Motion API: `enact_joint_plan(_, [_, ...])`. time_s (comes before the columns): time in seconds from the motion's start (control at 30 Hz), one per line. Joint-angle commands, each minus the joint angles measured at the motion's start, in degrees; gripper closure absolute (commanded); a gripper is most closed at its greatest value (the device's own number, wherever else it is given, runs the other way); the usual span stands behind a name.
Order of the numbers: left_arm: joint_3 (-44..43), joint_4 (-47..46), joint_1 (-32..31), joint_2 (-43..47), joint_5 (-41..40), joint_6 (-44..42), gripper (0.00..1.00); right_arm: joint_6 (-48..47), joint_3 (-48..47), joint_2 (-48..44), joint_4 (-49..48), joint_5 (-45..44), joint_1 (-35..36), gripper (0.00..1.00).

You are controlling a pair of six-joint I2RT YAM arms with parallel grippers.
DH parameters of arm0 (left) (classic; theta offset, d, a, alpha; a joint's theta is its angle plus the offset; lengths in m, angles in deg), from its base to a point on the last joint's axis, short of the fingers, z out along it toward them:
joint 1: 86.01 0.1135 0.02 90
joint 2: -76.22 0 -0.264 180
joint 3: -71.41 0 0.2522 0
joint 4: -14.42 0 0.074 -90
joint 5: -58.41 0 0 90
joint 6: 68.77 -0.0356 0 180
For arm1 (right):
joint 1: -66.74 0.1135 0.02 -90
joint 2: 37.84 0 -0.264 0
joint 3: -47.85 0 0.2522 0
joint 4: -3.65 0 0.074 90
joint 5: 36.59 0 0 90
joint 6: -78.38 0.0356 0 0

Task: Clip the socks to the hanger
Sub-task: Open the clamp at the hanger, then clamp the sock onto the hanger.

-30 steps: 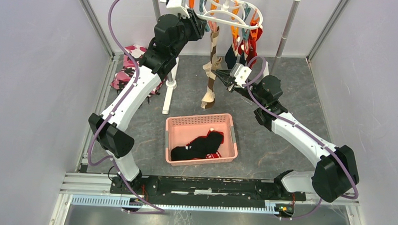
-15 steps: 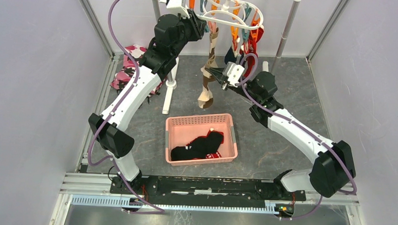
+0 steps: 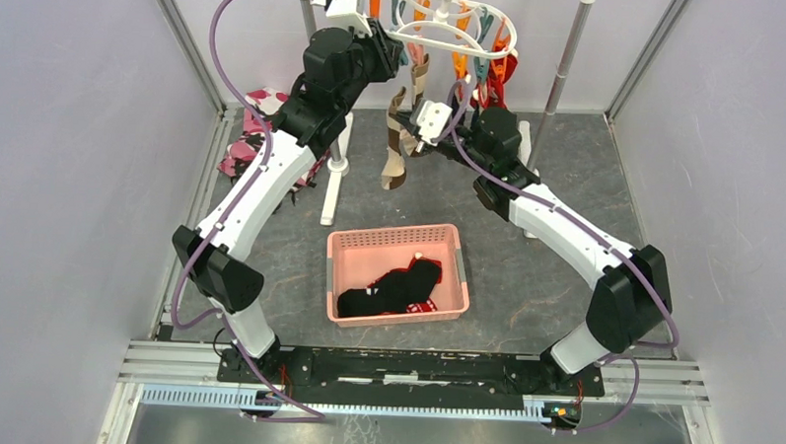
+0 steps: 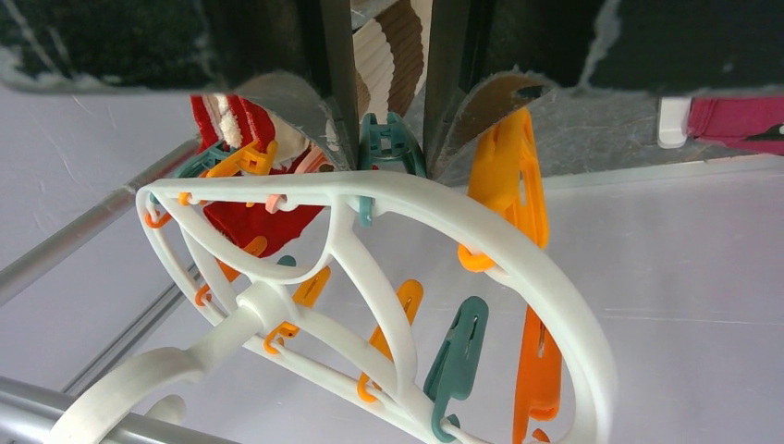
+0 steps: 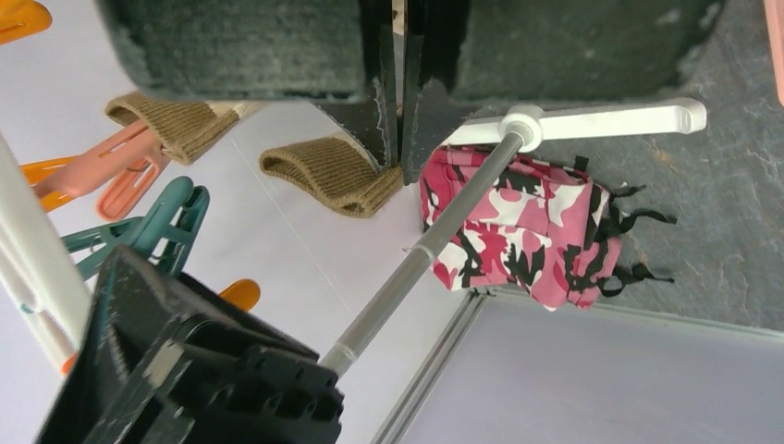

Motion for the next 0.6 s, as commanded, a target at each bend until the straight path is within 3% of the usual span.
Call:
enact_joint_plan(0.0, [-2.1,0.8,0.2,3.2,-2.3,-3.3,0.98,-4.3,-5.3,2.5,4.2,-2.0,0.1,1.00])
enact_joint_plan(0.3, [-1.8,1.6,0.2,3.6,-3.0,-4.4,0.98,-10.7,-8.3,4.9,5.8,-1.6,-0.6,1.00])
enact_joint_plan(0.57, [-1.4,1.5,0.2,3.7,-2.6,-4.6,0.98,-9.1,-9.0,5.9,3.5,0.1,-1.7,1.00])
